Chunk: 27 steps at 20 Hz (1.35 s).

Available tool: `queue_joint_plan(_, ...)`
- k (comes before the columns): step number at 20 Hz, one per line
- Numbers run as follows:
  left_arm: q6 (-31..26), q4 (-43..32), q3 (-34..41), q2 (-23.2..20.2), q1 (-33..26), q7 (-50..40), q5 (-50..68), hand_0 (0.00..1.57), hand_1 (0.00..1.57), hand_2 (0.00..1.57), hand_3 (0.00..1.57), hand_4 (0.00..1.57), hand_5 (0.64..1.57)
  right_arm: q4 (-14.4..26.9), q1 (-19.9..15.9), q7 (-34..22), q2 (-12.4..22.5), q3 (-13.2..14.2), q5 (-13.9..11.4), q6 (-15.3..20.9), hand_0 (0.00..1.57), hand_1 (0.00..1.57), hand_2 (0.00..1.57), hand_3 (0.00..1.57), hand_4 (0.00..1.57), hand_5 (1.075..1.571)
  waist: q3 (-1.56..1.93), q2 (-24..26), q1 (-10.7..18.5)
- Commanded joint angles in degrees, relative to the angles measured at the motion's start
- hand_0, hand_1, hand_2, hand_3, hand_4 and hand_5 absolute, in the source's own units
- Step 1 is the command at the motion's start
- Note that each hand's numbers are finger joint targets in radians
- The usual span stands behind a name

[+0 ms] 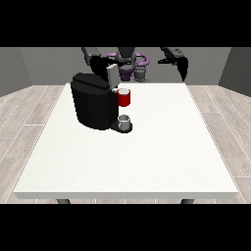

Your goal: Insert the coffee pod into the coffee machine and close the lid

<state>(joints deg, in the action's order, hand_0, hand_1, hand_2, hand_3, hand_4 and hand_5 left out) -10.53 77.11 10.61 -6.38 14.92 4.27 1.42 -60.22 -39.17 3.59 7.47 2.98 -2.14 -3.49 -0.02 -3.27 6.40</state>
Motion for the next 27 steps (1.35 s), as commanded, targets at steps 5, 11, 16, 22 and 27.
queue_joint_plan(5, -0.43, -3.46, 0.48, -0.97, -0.01, 5.78, -0.11, 0.00, 0.00, 0.00, 0.00, 0.18, 1.571, 0.11, -7.31, -3.60, 0.37, -1.74, -3.21, -0.27, 0.00, 0.00, 0.00, 0.00, 0.17, 1.571, 0.00, -1.56, 0.33)
queue_joint_plan(11, -2.28, 0.06, -2.87, 0.19, -0.08, 6.38, 0.03, 0.00, 0.00, 0.00, 0.00, 0.12, 1.571, 3.17, -8.69, -0.34, -2.20, -2.48, -6.87, 3.74, 0.00, 0.00, 0.00, 0.00, 0.14, 1.571, 0.01, -2.96, 3.29)
queue_joint_plan(16, 2.59, 4.47, -5.57, 3.79, -1.37, 2.53, -1.64, 0.00, 0.00, 0.00, 0.00, 0.17, 1.571, 3.77, -5.31, 1.94, -2.75, -2.80, -5.54, -0.02, 0.00, 0.00, 0.00, 0.00, 0.03, 1.571, 0.03, 1.44, 2.02)
queue_joint_plan(22, 0.18, -0.59, -3.84, 2.63, -4.87, 6.79, -0.19, 0.00, 0.00, 0.00, 0.00, 0.19, 1.571, -3.54, 3.33, 5.74, -7.36, -9.54, 0.69, 0.76, 0.00, 0.00, 0.00, 0.00, 0.28, 1.571, 0.02, 5.76, -1.29)
queue_joint_plan(27, 0.42, -2.78, -0.06, -0.09, -5.86, 4.40, 1.54, 0.00, 0.00, 0.00, 0.00, 0.19, 1.571, -8.00, 16.12, 4.84, -7.44, -13.54, 8.25, 4.55, 0.00, 0.00, 0.00, 0.00, 0.16, 1.571, 0.03, 11.30, -6.04)
